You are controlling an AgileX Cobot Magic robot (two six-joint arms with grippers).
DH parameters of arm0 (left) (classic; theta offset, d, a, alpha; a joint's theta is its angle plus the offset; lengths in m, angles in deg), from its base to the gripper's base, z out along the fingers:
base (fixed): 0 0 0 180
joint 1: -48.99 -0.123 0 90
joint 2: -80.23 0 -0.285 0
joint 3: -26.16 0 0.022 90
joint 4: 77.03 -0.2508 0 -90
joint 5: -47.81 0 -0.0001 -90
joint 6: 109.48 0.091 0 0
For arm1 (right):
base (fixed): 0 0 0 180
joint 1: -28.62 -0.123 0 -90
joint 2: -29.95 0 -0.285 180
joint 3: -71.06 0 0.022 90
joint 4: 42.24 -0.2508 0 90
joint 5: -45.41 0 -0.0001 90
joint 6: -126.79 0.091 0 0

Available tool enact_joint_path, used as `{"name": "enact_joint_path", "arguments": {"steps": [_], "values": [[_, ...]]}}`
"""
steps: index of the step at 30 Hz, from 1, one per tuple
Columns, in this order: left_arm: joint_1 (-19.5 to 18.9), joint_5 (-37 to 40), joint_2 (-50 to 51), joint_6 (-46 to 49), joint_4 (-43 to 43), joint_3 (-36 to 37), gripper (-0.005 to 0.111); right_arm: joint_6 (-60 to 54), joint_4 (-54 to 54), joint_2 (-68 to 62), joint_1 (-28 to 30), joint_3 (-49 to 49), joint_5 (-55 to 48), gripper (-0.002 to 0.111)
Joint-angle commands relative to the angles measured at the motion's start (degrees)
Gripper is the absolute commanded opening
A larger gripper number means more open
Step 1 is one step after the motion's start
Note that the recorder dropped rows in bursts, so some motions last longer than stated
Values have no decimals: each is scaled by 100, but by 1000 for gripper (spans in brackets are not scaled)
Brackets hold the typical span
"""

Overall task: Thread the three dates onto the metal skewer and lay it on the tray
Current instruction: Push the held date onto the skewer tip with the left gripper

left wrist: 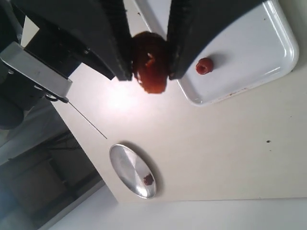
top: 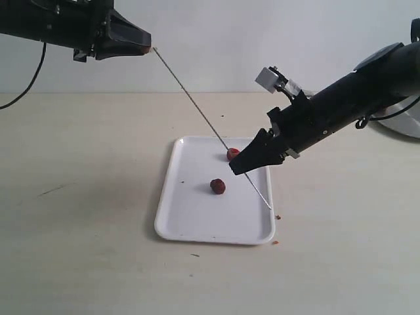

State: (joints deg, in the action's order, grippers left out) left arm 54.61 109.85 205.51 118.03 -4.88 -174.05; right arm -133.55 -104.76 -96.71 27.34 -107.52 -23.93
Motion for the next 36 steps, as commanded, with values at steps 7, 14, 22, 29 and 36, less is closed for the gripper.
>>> {"name": "enact_joint_path", "arguments": {"steps": [7,14,22,29,36], "values": [[23,-49,-79,16,74,0,27,7,-80,82,-1,11,-62,0],[219,-121,-79,26,24,0,27,7,-92,82,-1,11,-62,0],[243,114,-79,26,-86,0,27,-4,-125,82,-1,11,-62,0],[381,270,-79,13,-362,0,27,-99,-303,82,-1,11,-62,0],[706,270,-79,13,-400,0,27,-101,-380,82,-1,11,-21,0]]}}
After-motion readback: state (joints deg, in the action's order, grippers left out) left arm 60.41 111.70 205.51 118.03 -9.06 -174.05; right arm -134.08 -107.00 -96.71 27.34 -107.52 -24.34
